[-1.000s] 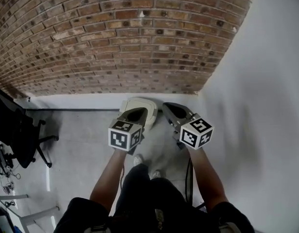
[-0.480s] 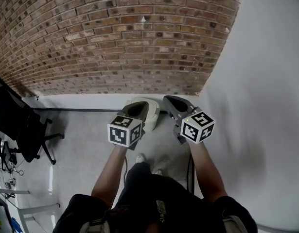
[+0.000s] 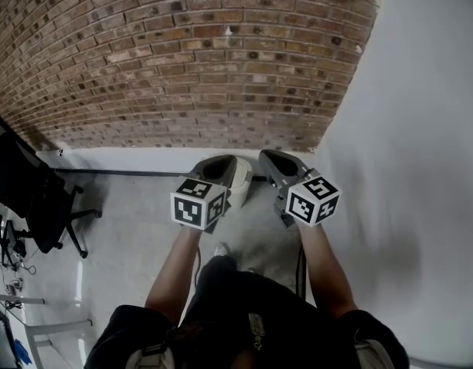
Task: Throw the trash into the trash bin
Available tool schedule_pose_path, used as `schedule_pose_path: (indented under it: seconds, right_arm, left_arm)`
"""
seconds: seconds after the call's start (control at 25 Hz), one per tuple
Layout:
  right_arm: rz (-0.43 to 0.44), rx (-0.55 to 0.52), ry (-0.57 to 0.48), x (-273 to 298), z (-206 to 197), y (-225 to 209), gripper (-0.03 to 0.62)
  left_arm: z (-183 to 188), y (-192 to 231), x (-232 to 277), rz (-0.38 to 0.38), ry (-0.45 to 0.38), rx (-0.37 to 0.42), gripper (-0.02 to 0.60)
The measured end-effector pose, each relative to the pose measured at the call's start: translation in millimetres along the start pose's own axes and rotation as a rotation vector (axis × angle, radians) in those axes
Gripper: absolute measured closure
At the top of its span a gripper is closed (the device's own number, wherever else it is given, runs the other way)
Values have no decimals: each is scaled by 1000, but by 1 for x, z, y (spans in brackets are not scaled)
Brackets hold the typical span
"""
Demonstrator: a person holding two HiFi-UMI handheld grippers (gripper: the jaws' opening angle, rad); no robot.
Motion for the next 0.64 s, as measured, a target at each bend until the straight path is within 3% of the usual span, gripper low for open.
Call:
schedule_pose_path:
  seconds: [0.64]
  right_arm:
    - [8,-8,-4,1,11,-2,592]
  left_arm:
    - [12,5,-1,18,-21,4,577]
Point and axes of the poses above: the fingertips, and each gripper's own axes: x forward along the fingers, y to its left, z out of its top, the point moved 4 cm from there along -x, backward along the fingers, and after that the axes turned 15 degrees about z, right-handed, at the moved point
